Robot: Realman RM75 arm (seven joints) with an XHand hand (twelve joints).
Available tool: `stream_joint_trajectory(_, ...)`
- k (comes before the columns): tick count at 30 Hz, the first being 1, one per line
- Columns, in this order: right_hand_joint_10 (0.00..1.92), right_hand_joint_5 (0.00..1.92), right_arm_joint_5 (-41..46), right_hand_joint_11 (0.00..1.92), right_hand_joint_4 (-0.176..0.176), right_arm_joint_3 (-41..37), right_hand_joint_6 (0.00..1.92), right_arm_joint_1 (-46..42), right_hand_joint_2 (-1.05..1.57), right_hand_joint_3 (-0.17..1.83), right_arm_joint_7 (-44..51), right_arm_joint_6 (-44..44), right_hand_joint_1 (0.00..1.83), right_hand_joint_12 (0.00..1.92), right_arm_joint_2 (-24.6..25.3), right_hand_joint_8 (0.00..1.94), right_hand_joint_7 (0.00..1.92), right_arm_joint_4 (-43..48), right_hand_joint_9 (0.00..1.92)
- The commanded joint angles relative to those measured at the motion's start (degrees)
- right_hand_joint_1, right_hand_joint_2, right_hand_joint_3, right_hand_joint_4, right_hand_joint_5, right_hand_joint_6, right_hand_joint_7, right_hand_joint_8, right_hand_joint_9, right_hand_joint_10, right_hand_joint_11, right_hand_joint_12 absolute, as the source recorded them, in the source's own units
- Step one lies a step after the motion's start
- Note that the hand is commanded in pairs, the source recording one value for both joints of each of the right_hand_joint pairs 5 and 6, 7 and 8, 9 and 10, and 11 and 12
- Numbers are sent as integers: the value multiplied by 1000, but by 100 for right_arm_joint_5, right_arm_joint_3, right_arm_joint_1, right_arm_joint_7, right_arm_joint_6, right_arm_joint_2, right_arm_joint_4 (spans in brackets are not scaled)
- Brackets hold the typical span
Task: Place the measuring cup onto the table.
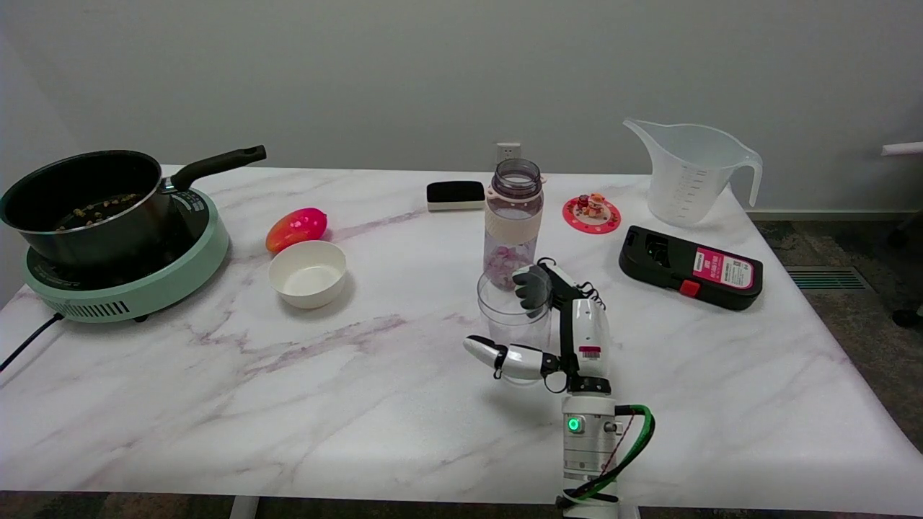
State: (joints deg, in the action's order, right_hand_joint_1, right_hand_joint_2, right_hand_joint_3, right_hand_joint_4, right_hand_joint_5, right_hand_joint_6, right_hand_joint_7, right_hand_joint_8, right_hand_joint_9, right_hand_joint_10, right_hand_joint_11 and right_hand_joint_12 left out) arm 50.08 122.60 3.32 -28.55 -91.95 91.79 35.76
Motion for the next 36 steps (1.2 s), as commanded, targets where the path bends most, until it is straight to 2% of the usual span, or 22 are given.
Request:
stream_joint_trajectory(1, 1476, 1874, 29, 1306, 0, 24, 1874, -14, 1571, 321, -32, -46, 1165, 1306, 88, 1722, 1722, -158, 1476)
stream_joint_trajectory(3, 1464, 1711, 29, 1284, 0, 24, 1711, -34, 1421, 379, -32, -46, 1226, 1284, 96, 1701, 1701, -158, 1464)
stream_joint_trajectory(4, 1454, 1619, 29, 1270, 0, 24, 1619, -38, 1326, 485, -32, -46, 1264, 1270, 96, 1684, 1684, -158, 1454)
stream_joint_trajectory(11, 1404, 1412, 29, 1212, 0, 32, 1412, -98, 1091, 710, -32, -34, 1290, 1212, 108, 1601, 1601, -158, 1404)
stream_joint_trajectory(16, 1343, 1202, 29, 1136, 0, 32, 1202, -126, 783, 935, -32, -34, 1277, 1136, 128, 1486, 1486, -174, 1343)
stream_joint_trajectory(25, 1094, 831, -19, 792, 0, 32, 831, -70, 281, 853, 16, -254, 1212, 792, 128, 1237, 1237, -246, 1094)
stream_joint_trajectory(30, 905, 741, 13, 596, 0, 32, 741, -78, 55, 1049, 8, -234, 1212, 596, 120, 1133, 1133, -254, 905)
stream_joint_trajectory(33, 697, 744, 25, 552, 0, 24, 744, -98, -92, 1217, -8, -234, 1217, 552, 112, 1029, 1029, -254, 697)
stream_joint_trajectory(36, 615, 720, 29, 515, 0, 12, 720, -122, -170, 1353, -24, -246, 1211, 515, 100, 907, 907, -226, 615)
